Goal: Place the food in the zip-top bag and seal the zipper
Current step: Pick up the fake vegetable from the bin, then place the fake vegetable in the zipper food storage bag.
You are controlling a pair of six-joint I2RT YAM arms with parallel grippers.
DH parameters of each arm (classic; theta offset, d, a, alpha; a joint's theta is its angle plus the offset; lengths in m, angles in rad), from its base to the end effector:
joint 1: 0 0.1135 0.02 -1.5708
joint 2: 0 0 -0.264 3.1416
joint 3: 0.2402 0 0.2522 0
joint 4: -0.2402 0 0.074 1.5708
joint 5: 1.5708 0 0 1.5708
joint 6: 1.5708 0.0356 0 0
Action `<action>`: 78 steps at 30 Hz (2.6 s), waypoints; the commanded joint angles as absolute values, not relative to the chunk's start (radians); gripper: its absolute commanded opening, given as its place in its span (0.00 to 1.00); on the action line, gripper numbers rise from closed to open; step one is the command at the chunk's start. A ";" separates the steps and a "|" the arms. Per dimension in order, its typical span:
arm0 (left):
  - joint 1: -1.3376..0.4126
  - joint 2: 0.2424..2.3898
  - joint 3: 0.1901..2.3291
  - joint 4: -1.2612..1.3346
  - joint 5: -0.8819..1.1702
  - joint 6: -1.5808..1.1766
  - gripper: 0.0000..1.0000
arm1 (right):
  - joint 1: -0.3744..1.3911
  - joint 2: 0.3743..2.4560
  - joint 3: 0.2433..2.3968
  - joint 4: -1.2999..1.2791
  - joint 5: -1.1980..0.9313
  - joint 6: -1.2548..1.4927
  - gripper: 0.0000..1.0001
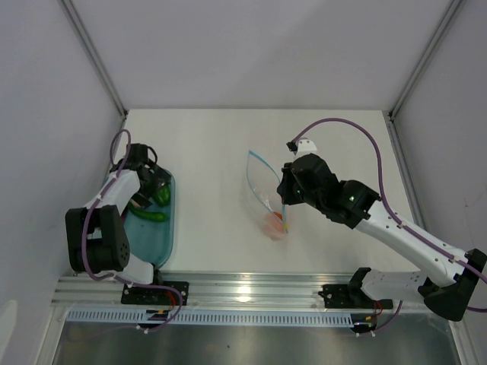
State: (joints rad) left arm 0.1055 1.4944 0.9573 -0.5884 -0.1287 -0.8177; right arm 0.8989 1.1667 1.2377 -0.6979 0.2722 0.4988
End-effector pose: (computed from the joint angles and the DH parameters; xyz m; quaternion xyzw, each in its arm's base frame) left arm 0.2860 0.0349 0.2043 -0.4462 0.8651 -0.0180 0.2284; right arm 0.1594 0.1850 0.3699 -0.1149 0.8771 0.1973 0.4226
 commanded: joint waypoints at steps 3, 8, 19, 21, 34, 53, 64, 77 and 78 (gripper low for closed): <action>0.117 1.516 1.008 -0.580 -0.169 -0.839 0.92 | 0.896 1.173 1.236 -0.670 0.279 0.489 0.00; 0.117 1.528 0.979 -0.566 -0.169 -0.835 0.88 | 0.896 1.178 1.236 -0.666 0.275 0.489 0.00; 0.118 1.534 0.960 -0.543 -0.140 -0.815 0.55 | 0.896 1.177 1.235 -0.669 0.275 0.500 0.00; 0.117 1.514 0.951 -0.540 -0.140 -0.815 0.40 | 0.896 1.177 1.236 -0.670 0.275 0.499 0.00; 0.120 1.197 0.919 -0.635 -0.101 -0.789 0.10 | 0.896 1.219 1.247 -0.663 0.276 0.494 0.00; -0.194 0.859 0.983 -0.210 0.634 -0.870 0.01 | 0.945 1.325 1.318 -0.653 0.285 0.505 0.00; -0.405 1.009 0.931 0.135 0.655 -0.963 0.01 | 0.968 1.319 1.318 -0.644 0.270 0.528 0.00; -0.486 1.077 0.856 0.026 0.542 -1.031 0.01 | 0.977 1.292 1.312 -0.635 0.282 0.548 0.00; -0.488 1.075 0.854 0.008 0.520 -1.028 0.01 | 0.977 1.289 1.312 -0.635 0.284 0.552 0.00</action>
State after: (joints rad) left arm -0.4763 1.0779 0.8627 0.0353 0.5690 -0.9974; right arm 0.9691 1.3277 1.2816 -0.6632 0.2722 0.5339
